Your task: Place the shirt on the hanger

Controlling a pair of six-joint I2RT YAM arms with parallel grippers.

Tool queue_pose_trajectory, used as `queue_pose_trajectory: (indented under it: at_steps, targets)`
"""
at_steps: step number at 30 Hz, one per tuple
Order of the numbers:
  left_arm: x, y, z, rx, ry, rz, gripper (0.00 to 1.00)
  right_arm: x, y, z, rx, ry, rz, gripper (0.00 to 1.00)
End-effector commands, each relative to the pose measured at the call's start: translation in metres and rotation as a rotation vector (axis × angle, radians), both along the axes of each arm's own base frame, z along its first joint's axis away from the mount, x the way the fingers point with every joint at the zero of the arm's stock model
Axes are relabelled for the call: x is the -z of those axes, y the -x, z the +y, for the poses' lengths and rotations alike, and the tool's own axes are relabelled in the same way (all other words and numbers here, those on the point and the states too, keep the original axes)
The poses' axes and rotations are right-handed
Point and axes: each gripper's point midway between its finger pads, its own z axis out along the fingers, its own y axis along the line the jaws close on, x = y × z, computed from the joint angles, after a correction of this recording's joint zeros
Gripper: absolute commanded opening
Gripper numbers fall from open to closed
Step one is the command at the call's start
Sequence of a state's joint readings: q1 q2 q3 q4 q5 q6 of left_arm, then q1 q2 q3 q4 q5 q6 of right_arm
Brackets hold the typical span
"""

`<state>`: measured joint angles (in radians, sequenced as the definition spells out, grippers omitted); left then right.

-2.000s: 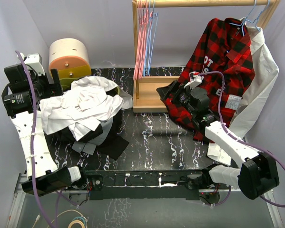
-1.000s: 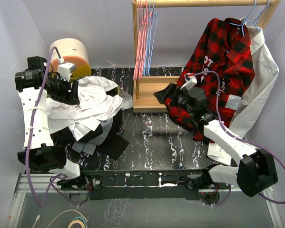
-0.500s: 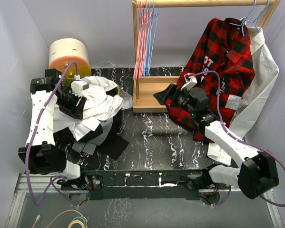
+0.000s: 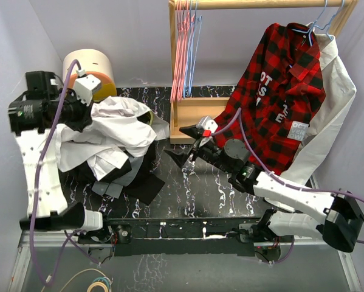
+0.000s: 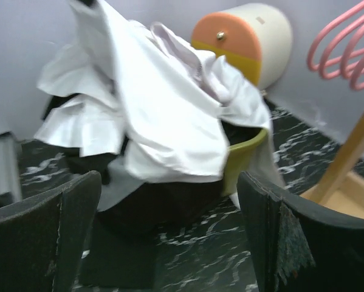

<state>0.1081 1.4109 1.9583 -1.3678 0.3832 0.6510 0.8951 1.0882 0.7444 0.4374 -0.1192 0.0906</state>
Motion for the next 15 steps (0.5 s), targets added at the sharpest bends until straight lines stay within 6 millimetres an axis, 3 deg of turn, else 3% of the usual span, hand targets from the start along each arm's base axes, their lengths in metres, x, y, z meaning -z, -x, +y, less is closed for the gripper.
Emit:
queue_pose_trajectory:
  at_steps: [1, 5, 11, 15]
  targets:
    - [-0.057, 0.043, -0.014, 0.029, 0.016, -0.193, 0.0, -0.044, -0.034, -0.005, 0.165, 0.0, -0.348, 0.98]
    - [-0.066, 0.052, -0.01, 0.014, -0.009, -0.24, 0.0, -0.05, -0.043, 0.034, 0.078, 0.048, -0.477, 0.98]
    - [-0.07, 0.049, -0.002, -0.035, -0.03, -0.276, 0.0, -0.044, -0.022, 0.1, -0.235, 0.089, -0.551, 0.98]
    - [-0.07, 0.049, -0.003, -0.044, -0.019, -0.285, 0.0, -0.034, -0.012, 0.11, -0.319, 0.097, -0.522, 0.98]
